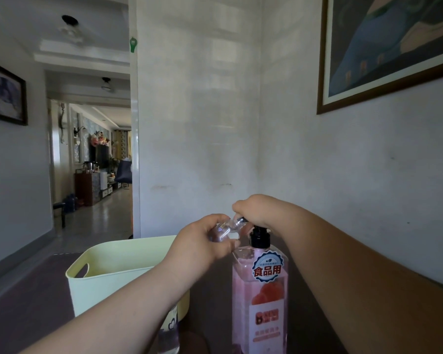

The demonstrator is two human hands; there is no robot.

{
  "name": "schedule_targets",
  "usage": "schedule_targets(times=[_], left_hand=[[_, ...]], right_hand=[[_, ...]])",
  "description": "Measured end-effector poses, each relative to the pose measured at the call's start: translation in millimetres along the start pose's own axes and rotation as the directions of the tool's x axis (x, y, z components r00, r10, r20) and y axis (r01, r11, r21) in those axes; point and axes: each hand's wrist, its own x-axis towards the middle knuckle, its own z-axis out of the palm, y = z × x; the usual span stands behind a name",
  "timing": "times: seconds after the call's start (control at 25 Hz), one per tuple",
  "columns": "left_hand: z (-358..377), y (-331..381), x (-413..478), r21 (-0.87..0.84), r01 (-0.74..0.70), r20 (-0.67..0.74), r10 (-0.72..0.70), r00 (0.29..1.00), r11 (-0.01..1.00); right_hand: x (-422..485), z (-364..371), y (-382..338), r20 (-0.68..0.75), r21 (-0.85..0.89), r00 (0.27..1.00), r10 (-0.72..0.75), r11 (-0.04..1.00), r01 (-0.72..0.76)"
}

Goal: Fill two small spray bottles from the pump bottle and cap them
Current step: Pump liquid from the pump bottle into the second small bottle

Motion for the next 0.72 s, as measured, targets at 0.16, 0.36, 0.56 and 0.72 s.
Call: schedule_targets(times=[0.16, 0.36, 0.56, 0.72], left_hand=[[-3, 4, 3, -0.013, -0.022, -0.010, 0.021, 1.000, 1.000], [1, 0, 1, -0.011, -0.019, -0.014, 0.019, 1.000, 1.000], [7, -6, -2, 0.000, -0.007, -0.009, 0.007, 1.000, 1.000], [7, -9, 0, -0.058, 0.026, -0.008, -0.026, 1.000, 0.998]], right_hand=[[-1, -8, -6, -0.013, 0.054, 1.000, -0.008, 0.998, 0.009], [-3, -2, -2, -0.025, -0.065, 0.999, -0.039, 0.997, 0.037], [4, 7, 5, -0.018, -0.150, 0.999, -0.041, 0.988, 0.037], [11, 6, 5, -0.137, -0.140, 0.990, -0.036, 0.990, 0.016]])
